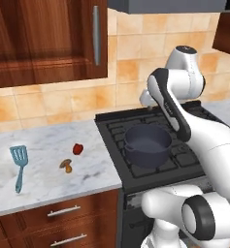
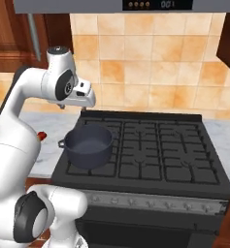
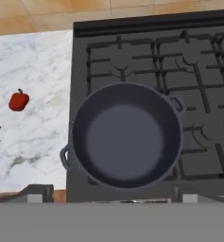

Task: Put the mushroom and bell pepper in the pot. Retrieve the spatula and lightly stir the vegetables in the pot.

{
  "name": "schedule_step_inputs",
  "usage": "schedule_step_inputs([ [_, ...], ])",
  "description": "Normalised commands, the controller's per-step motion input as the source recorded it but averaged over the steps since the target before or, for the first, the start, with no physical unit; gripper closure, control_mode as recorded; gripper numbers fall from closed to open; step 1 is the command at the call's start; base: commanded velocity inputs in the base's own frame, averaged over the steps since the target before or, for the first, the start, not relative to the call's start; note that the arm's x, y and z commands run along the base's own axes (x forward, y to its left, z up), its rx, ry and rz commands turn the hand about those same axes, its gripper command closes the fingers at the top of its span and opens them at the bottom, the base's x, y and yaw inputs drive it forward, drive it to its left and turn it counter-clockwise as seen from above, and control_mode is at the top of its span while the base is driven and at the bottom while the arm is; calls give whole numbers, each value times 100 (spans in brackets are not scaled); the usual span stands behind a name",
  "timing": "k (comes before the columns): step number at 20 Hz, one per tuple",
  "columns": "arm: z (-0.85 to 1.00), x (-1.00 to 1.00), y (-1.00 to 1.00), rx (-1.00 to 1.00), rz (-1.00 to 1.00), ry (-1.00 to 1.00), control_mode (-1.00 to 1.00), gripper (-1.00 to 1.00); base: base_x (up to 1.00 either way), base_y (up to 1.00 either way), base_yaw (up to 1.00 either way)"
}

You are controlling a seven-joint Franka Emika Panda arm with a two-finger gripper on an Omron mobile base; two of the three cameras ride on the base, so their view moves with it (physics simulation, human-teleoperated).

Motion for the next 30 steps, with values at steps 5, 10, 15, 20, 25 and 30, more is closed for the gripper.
schedule_step_inputs([
  [5, 0, 0, 0, 0, 0, 0, 100, -100, -42, 68, 0],
  [10, 0, 0, 0, 0, 0, 0, 100, -100, -18, 37, 28],
  [15, 0, 0, 0, 0, 0, 0, 100, -100, 3, 0, 5],
  [20, 0, 0, 0, 0, 0, 0, 100, -100, 0, 2, 0],
  [25, 0, 0, 0, 0, 0, 0, 100, -100, 0, 0, 0],
  [30, 0, 0, 0, 0, 0, 0, -100, -100, 0, 0, 0],
])
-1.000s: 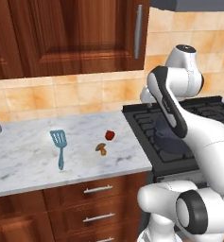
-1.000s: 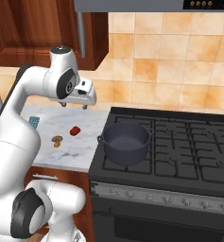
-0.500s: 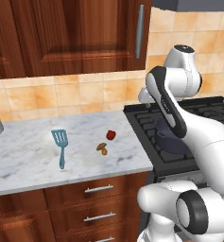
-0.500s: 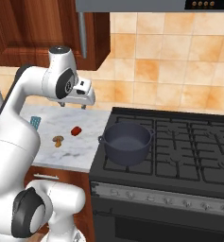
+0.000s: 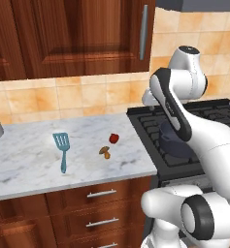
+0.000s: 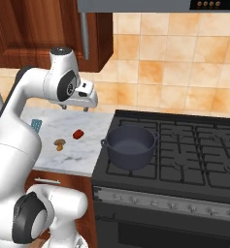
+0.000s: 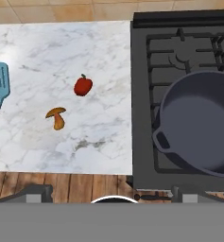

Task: Put the mushroom and bell pepper in the pot. Retrieve the spatula and lightly stir the vegetables in the pot.

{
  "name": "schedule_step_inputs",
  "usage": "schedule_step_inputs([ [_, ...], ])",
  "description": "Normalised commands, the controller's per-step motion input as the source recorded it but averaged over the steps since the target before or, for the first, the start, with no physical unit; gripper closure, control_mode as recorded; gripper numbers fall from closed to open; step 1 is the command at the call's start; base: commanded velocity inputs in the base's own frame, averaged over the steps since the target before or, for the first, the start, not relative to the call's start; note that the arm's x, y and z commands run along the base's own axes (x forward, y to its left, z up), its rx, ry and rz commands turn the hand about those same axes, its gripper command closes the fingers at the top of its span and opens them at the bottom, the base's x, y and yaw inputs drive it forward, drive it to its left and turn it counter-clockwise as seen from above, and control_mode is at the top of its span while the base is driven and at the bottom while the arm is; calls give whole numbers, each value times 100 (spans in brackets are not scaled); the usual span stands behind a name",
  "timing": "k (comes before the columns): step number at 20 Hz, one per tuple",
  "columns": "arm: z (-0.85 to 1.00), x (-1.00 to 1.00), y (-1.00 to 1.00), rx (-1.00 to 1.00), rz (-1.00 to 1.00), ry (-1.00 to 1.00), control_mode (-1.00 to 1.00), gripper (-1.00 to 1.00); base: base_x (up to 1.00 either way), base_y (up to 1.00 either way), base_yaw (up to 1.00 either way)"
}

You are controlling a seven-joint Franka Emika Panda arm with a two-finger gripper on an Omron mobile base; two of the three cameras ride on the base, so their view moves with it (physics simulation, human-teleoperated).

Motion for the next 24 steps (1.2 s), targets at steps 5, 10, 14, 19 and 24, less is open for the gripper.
schedule_step_inputs([
  [5, 0, 0, 0, 0, 0, 0, -100, -100, 0, 0, 0],
  [10, -1, -12, 0, 0, 3, -6, -100, -100, 0, 0, 0],
  [14, -23, -43, 46, 0, 4, -13, -100, -100, 0, 0, 0],
  [19, -29, -17, 73, -3, 1, -4, -100, -100, 0, 0, 0],
  [24, -40, 1, 67, -10, 3, 0, -100, -100, 0, 0, 0],
])
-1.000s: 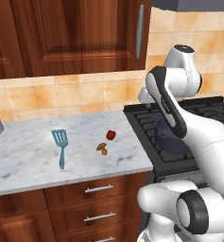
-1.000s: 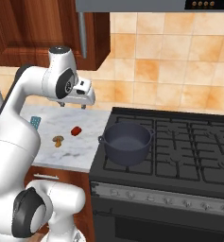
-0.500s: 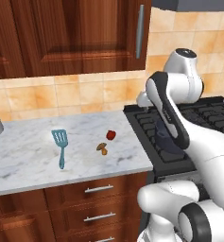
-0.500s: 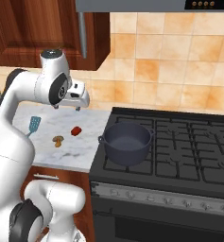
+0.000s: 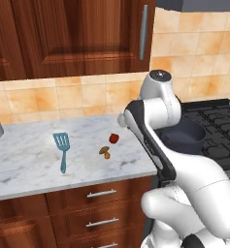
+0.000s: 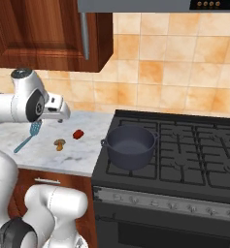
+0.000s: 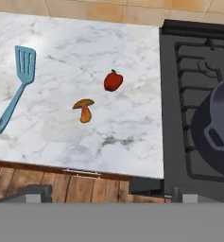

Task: Put the mushroom and bell pepper in the pot. Retrieve the spatula and lightly stir the vegetables in the pot.

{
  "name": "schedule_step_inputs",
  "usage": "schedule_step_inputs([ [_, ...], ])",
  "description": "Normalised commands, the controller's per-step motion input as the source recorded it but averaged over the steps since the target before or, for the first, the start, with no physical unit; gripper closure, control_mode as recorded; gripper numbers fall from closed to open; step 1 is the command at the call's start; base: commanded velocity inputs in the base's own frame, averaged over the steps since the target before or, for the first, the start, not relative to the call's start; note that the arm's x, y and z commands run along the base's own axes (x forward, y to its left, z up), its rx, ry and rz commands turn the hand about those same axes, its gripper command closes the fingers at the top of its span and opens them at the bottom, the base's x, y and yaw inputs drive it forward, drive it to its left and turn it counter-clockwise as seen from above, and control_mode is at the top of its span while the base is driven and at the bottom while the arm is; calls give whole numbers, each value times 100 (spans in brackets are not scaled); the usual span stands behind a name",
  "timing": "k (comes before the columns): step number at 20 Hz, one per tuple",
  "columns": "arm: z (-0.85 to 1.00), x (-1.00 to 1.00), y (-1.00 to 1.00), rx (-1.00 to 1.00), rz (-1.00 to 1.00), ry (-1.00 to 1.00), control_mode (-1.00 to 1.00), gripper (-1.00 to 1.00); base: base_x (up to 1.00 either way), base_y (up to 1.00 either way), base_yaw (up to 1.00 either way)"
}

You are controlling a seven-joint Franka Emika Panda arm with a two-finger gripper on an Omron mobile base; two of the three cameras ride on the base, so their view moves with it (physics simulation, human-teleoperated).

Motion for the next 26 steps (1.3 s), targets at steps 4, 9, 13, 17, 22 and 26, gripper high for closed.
schedule_step_inputs([
  [4, -48, 14, 61, -2, 0, 0, -100, -100, 0, 0, 0],
  [9, -41, 26, 41, -2, 0, 0, -100, -100, 0, 0, 0],
  [13, -41, 30, 19, 0, -5, 3, -100, -100, 0, 0, 0],
  [17, -39, 31, 14, 0, -14, 3, -100, -100, 0, 0, 0],
  [22, -38, 44, 1, 1, -24, 7, -100, -100, 0, 0, 0],
  [26, -31, 35, -2, 11, -21, 17, -100, -100, 0, 0, 0],
])
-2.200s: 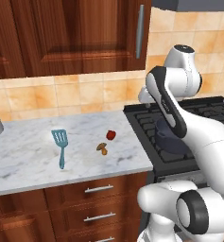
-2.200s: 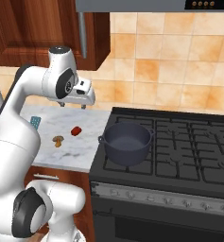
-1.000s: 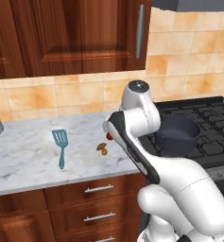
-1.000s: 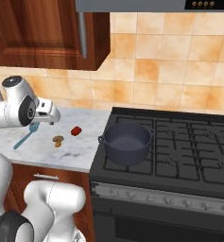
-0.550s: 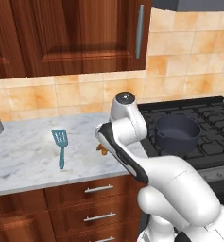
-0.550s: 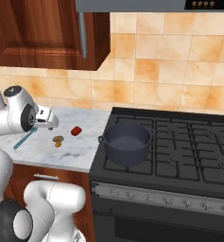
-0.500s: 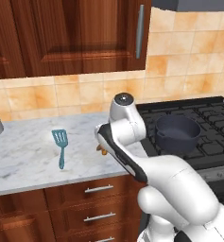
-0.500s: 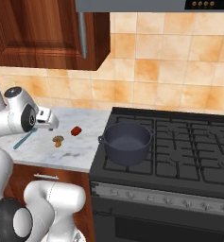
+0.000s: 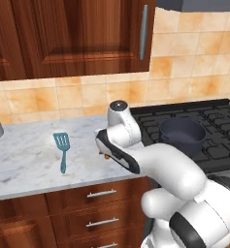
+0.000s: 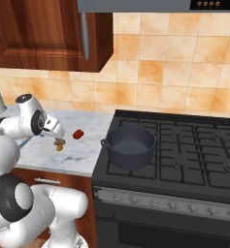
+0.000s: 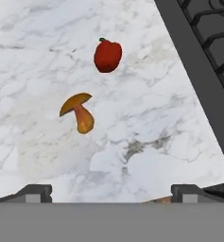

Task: Put the mushroom and bell pepper in the pot. Retrieve the spatula and lightly stir the vegetables in the pot.

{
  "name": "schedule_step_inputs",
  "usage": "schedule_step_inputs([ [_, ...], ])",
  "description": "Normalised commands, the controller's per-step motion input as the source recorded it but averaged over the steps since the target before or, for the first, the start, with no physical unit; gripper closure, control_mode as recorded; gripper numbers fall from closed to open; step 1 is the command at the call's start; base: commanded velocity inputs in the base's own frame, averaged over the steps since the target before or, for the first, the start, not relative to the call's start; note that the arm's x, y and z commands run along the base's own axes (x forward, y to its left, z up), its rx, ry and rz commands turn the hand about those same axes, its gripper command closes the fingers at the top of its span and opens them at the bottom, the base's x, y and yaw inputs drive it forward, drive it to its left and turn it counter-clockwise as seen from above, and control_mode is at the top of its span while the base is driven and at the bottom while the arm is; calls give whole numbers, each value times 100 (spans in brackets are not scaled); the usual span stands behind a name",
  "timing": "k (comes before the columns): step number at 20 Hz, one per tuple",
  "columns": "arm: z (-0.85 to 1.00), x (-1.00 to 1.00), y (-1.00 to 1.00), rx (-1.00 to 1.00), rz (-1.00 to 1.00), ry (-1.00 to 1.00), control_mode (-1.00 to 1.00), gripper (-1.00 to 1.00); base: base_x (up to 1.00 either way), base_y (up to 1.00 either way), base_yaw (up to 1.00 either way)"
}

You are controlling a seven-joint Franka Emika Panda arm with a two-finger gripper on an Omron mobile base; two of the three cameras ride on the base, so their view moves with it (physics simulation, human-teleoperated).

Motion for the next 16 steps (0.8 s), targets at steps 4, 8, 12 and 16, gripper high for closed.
schedule_step_inputs([
  [4, -32, 40, 5, 4, -10, 9, -100, -100, 0, 0, 0],
  [8, -36, 28, 6, 0, -6, 0, -100, -100, 0, 0, 0],
  [12, -37, 38, 8, 5, -5, 2, -100, -100, 0, 0, 0],
  [16, -34, 37, 4, 8, -2, 4, -100, -100, 0, 0, 0],
])
